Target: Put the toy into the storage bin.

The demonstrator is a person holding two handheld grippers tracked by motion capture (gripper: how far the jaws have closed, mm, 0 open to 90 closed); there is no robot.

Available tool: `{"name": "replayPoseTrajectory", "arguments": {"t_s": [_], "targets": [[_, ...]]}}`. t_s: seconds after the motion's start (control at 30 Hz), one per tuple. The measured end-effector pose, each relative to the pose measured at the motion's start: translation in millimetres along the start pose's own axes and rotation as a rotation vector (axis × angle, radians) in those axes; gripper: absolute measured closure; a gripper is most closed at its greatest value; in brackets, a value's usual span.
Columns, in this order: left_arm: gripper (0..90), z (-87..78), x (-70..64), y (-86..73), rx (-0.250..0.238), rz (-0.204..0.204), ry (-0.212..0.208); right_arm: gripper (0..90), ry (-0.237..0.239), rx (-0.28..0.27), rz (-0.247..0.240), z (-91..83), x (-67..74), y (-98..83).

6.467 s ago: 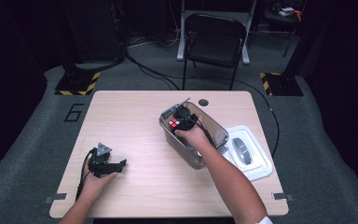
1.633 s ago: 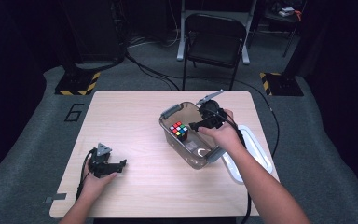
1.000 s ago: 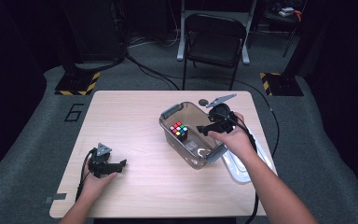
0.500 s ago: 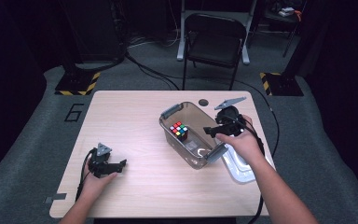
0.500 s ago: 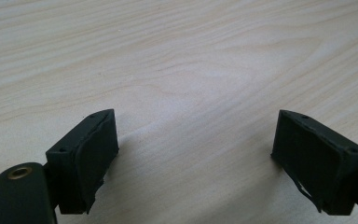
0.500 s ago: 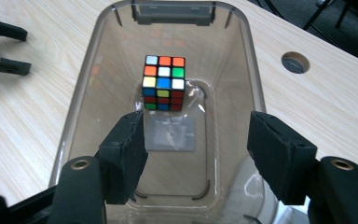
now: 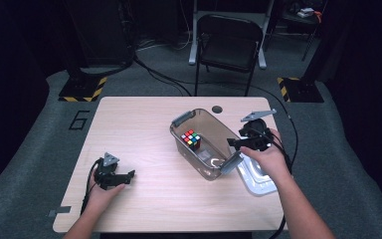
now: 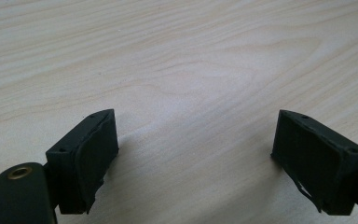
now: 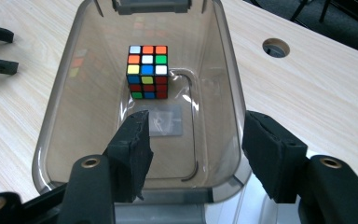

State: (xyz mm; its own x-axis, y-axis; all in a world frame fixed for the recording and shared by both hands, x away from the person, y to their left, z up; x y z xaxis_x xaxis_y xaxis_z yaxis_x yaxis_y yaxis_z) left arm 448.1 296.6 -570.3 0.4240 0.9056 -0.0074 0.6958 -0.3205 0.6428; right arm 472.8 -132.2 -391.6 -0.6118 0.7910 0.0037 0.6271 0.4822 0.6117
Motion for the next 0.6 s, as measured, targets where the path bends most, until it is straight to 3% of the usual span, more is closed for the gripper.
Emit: {"name": "replayPoseTrajectory", "arguments": {"t_s": [0.6], "targets": [[13.8, 0.0, 0.0, 0.0, 0.0, 0.0, 0.0, 46.1, -0.086, 0.015, 0.08, -2.6, -30.5, -37.6]]}}
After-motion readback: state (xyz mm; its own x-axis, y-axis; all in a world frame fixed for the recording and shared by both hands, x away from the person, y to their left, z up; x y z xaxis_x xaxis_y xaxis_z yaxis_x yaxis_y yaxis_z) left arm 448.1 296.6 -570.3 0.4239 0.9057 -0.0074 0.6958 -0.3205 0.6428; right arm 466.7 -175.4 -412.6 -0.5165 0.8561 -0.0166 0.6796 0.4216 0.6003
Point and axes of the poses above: each handheld gripper's, and its own axes: z roughly forward along the jaws, y roughly out of its top, x roughly to its left, the point moved 6 cm from there along z, roughly forward along the jaws, and after that the axes turned 8 degrees about x, right-handed, at the moved point
